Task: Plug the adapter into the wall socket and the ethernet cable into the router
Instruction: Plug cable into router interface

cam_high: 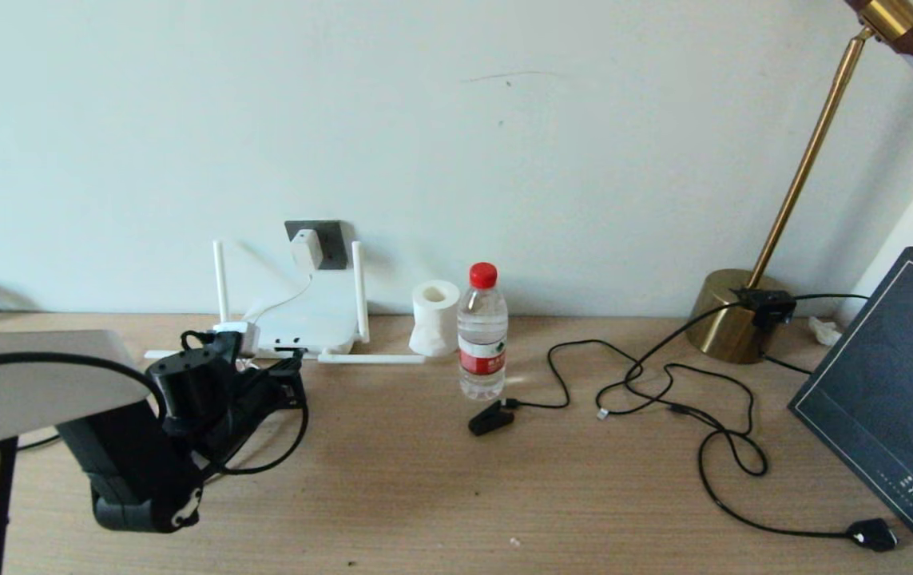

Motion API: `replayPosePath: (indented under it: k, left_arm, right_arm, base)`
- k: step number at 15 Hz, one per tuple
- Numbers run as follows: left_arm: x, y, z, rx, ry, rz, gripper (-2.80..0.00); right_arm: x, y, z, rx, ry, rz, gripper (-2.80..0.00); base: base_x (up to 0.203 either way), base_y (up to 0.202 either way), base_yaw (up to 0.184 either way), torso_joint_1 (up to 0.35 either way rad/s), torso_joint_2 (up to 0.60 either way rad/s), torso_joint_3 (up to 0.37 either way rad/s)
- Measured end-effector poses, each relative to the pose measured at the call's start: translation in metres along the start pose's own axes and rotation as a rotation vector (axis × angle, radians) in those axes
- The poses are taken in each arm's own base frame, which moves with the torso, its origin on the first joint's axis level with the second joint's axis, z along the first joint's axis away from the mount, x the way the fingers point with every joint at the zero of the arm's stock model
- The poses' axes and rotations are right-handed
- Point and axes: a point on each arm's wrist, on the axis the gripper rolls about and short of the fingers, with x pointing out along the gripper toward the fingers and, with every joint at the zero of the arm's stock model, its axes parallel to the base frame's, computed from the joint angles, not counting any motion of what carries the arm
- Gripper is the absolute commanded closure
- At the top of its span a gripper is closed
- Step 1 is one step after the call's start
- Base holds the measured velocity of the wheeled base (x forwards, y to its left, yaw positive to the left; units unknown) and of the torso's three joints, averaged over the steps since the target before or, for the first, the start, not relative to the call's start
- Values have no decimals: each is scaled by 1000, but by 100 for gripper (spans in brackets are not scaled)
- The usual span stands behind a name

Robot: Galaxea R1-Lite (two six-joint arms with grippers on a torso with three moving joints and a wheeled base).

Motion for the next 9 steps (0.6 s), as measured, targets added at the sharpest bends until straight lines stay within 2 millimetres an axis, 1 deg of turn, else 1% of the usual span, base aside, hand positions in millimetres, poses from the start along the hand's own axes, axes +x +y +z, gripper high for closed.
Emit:
replayPosePath:
  k: [9]
  left_arm:
    - [-1, 0, 1, 0, -3, 0, 0]
  right_arm:
    - [0, 0, 0, 0, 0, 0, 0]
  base:
    - [0, 0, 0, 0, 0, 0]
